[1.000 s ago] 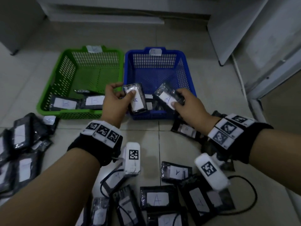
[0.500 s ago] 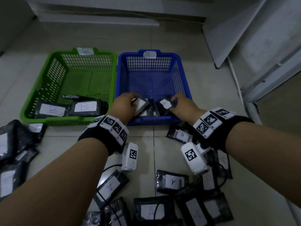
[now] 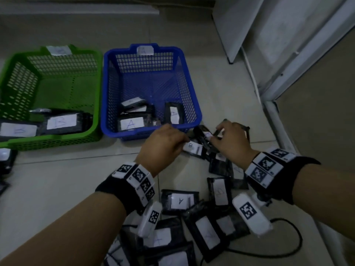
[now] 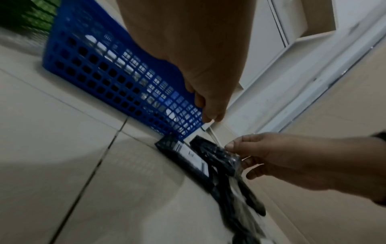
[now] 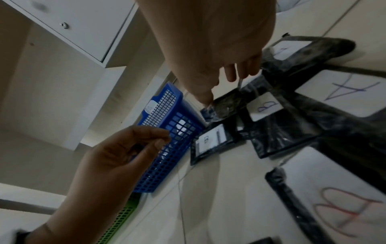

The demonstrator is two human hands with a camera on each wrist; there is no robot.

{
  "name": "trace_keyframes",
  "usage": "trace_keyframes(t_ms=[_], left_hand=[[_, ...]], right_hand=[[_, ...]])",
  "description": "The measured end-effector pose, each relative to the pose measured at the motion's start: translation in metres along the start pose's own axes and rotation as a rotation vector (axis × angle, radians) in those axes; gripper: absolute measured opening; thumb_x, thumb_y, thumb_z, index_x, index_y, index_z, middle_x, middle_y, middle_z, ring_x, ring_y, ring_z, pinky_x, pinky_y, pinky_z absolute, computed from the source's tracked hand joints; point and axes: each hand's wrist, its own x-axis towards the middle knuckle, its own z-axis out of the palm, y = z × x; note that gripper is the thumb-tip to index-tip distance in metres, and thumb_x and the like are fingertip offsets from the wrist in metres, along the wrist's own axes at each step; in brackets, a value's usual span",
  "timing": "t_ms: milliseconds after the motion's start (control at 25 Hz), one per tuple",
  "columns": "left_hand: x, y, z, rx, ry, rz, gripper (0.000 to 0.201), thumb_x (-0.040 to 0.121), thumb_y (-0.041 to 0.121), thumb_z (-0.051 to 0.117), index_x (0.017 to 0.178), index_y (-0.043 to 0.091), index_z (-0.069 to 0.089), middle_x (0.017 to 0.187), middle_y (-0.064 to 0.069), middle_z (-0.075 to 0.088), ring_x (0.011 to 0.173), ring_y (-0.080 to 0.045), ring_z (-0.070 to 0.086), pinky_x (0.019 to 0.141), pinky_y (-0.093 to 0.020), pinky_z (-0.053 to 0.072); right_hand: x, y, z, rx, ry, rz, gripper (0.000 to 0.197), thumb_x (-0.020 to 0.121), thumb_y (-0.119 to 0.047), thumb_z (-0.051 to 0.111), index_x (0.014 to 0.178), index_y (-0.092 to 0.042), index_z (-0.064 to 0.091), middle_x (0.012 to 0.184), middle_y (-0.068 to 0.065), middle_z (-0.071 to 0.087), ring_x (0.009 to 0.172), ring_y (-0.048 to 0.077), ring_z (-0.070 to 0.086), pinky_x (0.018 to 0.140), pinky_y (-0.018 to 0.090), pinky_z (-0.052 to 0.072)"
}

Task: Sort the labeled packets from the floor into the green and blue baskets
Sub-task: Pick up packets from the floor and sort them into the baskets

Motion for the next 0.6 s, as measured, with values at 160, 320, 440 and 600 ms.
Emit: trace_keyframes(t_ms=[160, 320, 440, 600], left_hand=[[0.007, 0.006, 0.031, 0.058, -0.309, -0.119, 0.045, 0.090, 0.015, 0.051, 0.134, 0.020, 0.047, 0.138, -0.002, 0.050, 0.124, -0.024, 0.046, 0.097, -0.038, 0.046], [0.013, 0.004, 0.046, 0.167, -0.384, -0.157, 0.061, 0.086, 0.011, 0.053, 0.144, 0.012, 0.034, 0.146, -0.007, 0.040, 0.128, -0.029, 0.037, 0.104, -0.035, 0.035], [0.012, 0.003, 0.045, 0.208, -0.338, -0.134, 0.055, 0.077, 0.026, 0.063, 0.128, 0.011, 0.052, 0.128, -0.011, 0.053, 0.113, -0.033, 0.047, 0.093, -0.041, 0.045], [-0.002, 0.006, 0.033, 0.122, -0.418, -0.207, 0.063, 0.072, 0.035, 0.069, 0.127, 0.020, 0.043, 0.120, -0.004, 0.051, 0.105, -0.025, 0.054, 0.084, -0.036, 0.045]], right_hand=[[-0.001, 0.015, 0.009, 0.114, -0.150, 0.078, 0.060, 0.073, -0.043, 0.075, 0.117, -0.008, 0.053, 0.113, 0.012, 0.054, 0.102, 0.025, 0.057, 0.080, 0.028, 0.044], [0.004, 0.011, 0.019, 0.069, -0.261, 0.036, 0.053, 0.069, -0.046, 0.074, 0.102, -0.006, 0.062, 0.099, 0.016, 0.063, 0.089, 0.029, 0.062, 0.077, 0.036, 0.053], [0.001, 0.003, 0.022, 0.092, -0.279, 0.062, 0.047, 0.066, -0.039, 0.076, 0.100, -0.009, 0.062, 0.101, 0.016, 0.063, 0.093, 0.030, 0.061, 0.080, 0.040, 0.053], [-0.018, -0.008, 0.011, 0.262, -0.280, 0.150, 0.032, 0.075, -0.023, 0.071, 0.103, -0.013, 0.058, 0.098, 0.008, 0.064, 0.087, 0.022, 0.062, 0.075, 0.032, 0.051]])
